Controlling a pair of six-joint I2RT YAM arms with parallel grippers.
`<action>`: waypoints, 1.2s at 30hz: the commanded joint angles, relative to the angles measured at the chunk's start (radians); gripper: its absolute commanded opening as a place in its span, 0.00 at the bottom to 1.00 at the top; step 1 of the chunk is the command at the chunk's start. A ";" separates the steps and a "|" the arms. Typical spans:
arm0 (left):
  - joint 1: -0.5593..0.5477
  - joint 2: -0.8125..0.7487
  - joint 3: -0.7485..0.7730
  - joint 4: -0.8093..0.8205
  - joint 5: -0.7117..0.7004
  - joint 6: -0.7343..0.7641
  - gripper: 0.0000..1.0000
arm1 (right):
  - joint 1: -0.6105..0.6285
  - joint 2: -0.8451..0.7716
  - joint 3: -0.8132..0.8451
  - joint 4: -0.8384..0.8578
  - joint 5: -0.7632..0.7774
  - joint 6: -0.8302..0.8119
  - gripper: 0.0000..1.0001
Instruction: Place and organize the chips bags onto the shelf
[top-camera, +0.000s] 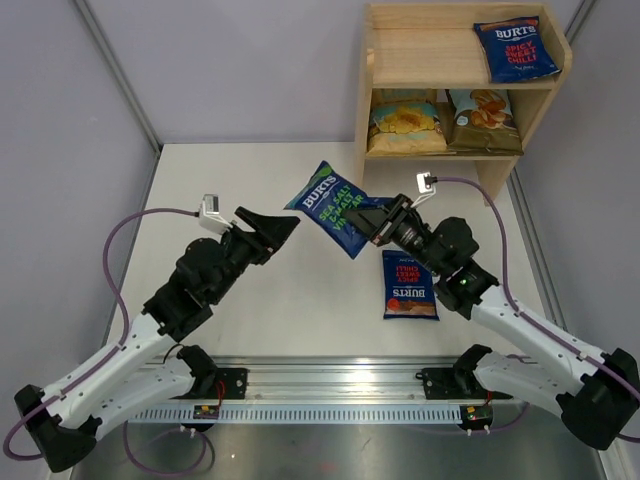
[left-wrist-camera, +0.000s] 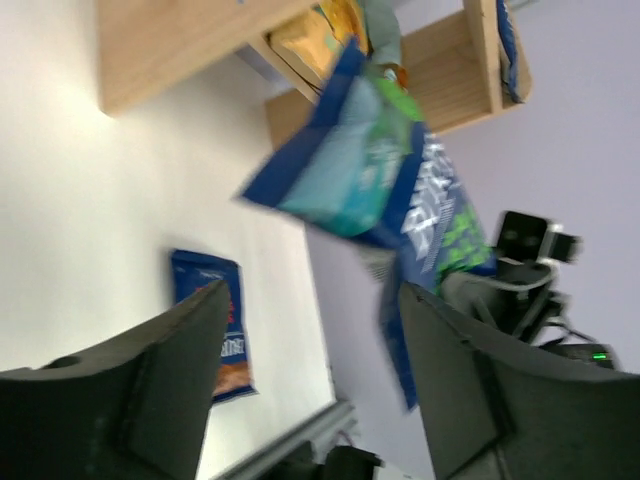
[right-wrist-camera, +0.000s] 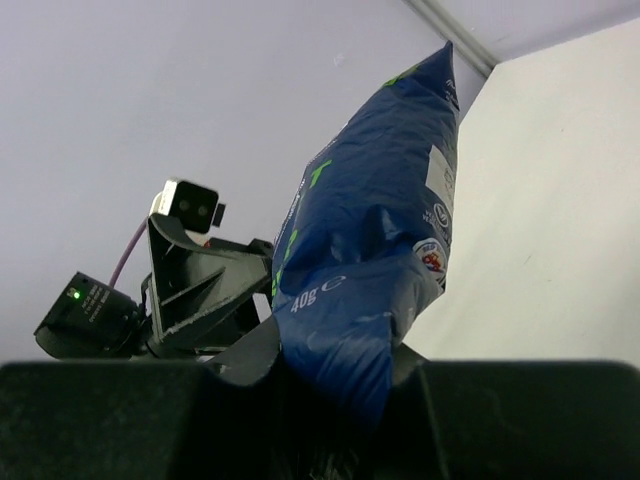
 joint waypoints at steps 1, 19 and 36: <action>-0.001 -0.067 0.044 -0.073 -0.144 0.089 0.75 | -0.050 -0.065 0.128 -0.096 0.024 -0.076 0.24; 0.008 -0.137 0.235 -0.496 -0.229 0.529 0.99 | -0.518 0.161 0.977 -0.693 -0.065 -0.172 0.29; 0.008 -0.228 0.279 -0.722 -0.200 0.897 0.99 | -0.698 0.711 1.579 -0.848 0.048 0.041 0.27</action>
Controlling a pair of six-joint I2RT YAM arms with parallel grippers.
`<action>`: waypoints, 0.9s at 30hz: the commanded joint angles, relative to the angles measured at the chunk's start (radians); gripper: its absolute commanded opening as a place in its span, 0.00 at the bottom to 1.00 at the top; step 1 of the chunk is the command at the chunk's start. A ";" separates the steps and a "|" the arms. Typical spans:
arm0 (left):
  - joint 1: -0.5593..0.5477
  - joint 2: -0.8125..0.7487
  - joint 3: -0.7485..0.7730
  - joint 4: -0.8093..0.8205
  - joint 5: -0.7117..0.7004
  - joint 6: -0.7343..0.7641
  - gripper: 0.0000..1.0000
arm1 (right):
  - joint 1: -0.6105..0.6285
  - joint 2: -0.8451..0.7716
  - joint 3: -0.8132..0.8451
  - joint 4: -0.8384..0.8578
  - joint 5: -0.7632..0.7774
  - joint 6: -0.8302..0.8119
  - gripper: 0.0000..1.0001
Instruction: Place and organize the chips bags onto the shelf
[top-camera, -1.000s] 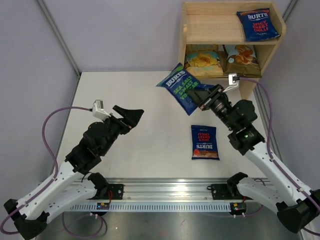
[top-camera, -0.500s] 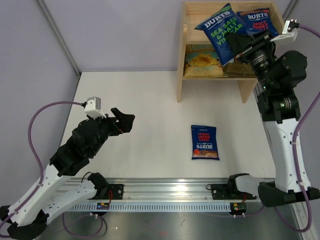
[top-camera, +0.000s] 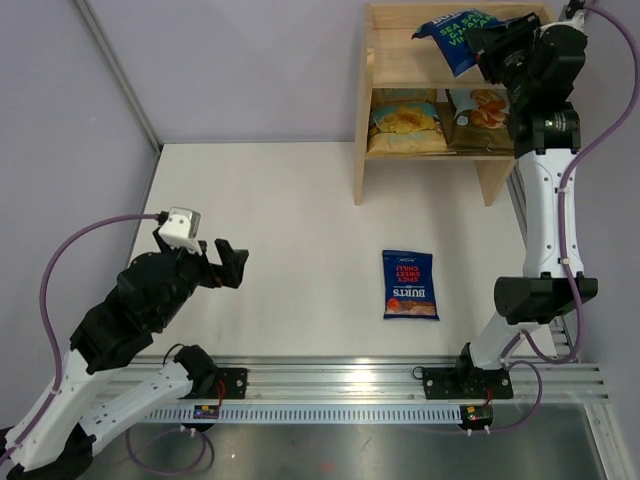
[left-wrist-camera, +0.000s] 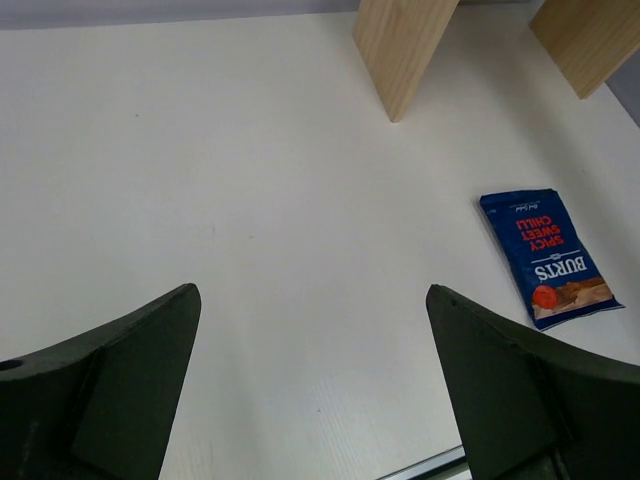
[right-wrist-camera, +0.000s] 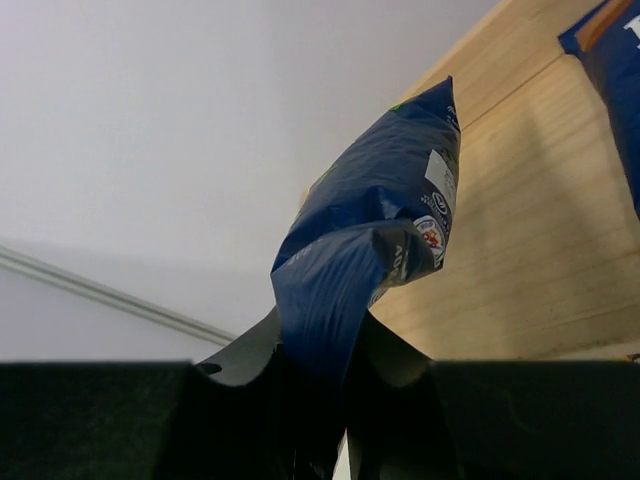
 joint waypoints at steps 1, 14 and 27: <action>0.002 -0.045 -0.058 0.041 -0.021 0.067 0.99 | -0.003 0.066 0.114 -0.020 0.065 0.071 0.27; 0.002 -0.039 -0.133 0.092 0.008 0.049 0.99 | 0.023 0.209 0.258 -0.145 0.327 0.099 0.27; 0.002 -0.053 -0.149 0.084 -0.007 0.032 0.99 | 0.119 0.183 0.143 -0.163 0.546 0.170 0.32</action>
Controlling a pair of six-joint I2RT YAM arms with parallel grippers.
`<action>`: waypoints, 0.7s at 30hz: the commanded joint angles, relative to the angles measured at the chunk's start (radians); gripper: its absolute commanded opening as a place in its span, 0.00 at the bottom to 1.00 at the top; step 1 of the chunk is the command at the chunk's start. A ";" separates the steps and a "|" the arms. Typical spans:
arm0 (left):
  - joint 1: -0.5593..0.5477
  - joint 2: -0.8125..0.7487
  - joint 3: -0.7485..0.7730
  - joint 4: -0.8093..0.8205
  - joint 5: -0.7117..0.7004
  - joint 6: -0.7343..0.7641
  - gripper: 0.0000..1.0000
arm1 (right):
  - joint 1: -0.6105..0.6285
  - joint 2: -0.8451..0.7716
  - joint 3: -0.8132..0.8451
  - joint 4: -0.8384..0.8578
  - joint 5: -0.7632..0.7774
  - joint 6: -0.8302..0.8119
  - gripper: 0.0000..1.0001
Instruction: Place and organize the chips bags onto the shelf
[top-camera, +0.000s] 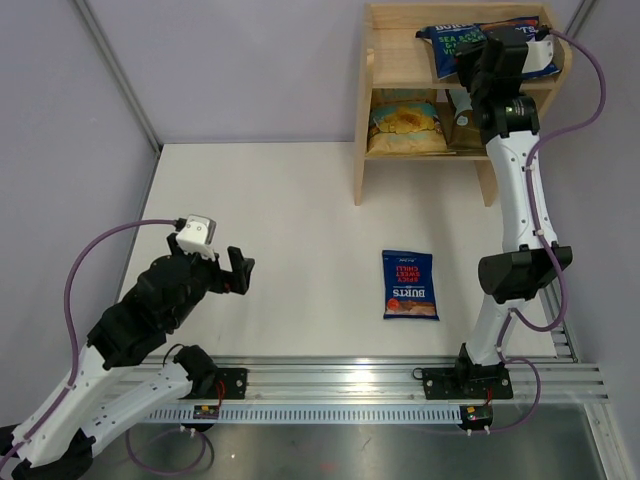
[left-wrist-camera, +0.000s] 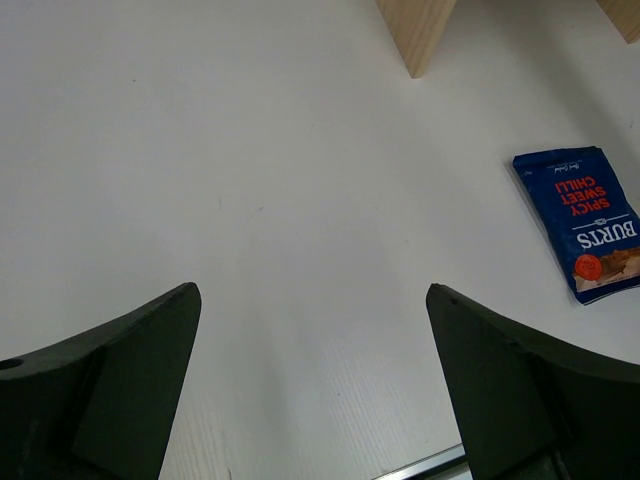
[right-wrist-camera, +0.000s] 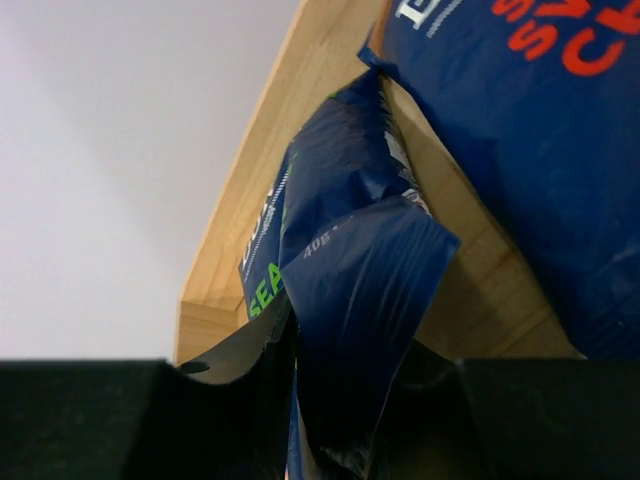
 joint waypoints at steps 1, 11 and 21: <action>0.002 -0.009 -0.001 0.042 -0.012 -0.002 0.99 | 0.023 -0.054 -0.037 -0.010 0.113 0.051 0.33; 0.004 -0.021 -0.005 0.042 -0.023 -0.005 0.99 | 0.032 -0.090 -0.119 -0.027 0.193 0.110 0.26; 0.004 -0.030 -0.010 0.043 -0.040 -0.008 0.99 | 0.035 -0.035 -0.070 -0.035 0.287 0.142 0.23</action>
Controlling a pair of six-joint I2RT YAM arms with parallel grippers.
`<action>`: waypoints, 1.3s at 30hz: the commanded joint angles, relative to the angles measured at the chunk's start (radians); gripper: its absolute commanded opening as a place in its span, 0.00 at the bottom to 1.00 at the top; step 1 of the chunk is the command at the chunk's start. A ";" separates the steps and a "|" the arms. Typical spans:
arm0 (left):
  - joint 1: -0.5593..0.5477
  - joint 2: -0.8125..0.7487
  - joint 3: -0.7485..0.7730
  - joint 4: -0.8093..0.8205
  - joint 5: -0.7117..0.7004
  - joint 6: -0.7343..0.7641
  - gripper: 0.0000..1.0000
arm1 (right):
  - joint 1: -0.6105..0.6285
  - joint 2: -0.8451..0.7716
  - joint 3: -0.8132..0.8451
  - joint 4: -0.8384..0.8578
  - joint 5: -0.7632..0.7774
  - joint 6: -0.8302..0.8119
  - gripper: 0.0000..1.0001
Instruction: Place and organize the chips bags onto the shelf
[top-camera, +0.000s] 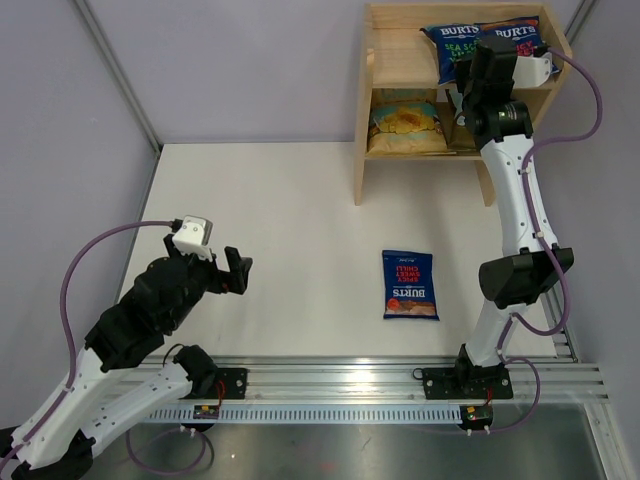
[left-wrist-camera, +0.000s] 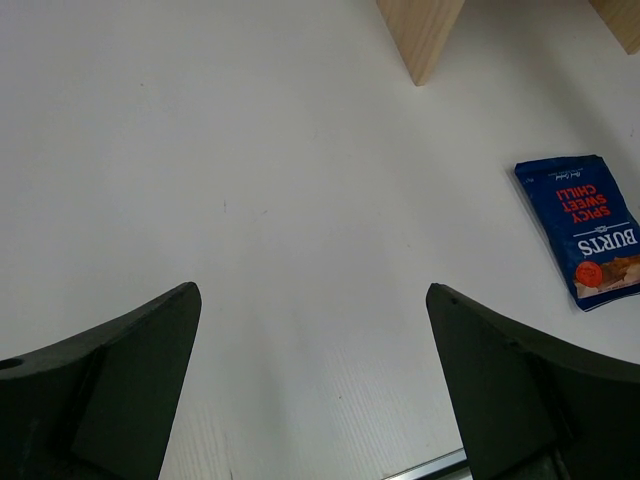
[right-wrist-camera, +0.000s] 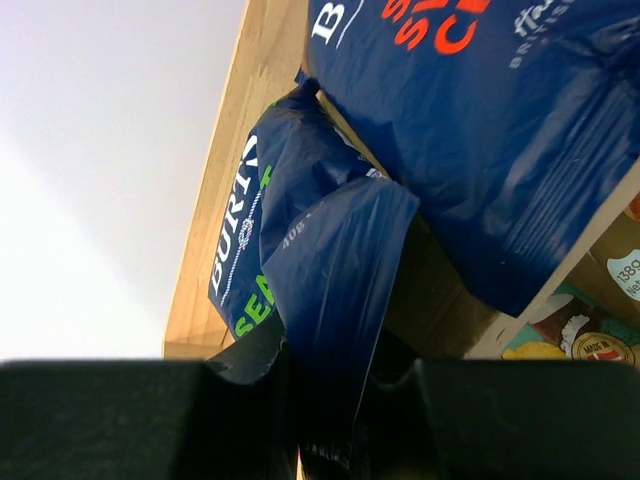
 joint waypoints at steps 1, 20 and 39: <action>0.003 -0.015 -0.009 0.043 -0.026 -0.008 0.99 | 0.001 0.009 0.027 -0.013 0.127 0.032 0.23; 0.005 -0.022 -0.014 0.045 -0.021 -0.007 0.99 | 0.021 0.001 0.044 -0.058 0.066 0.023 0.70; 0.011 -0.002 0.003 0.033 -0.015 -0.023 0.99 | -0.020 -0.316 -0.397 0.143 -0.178 0.018 0.80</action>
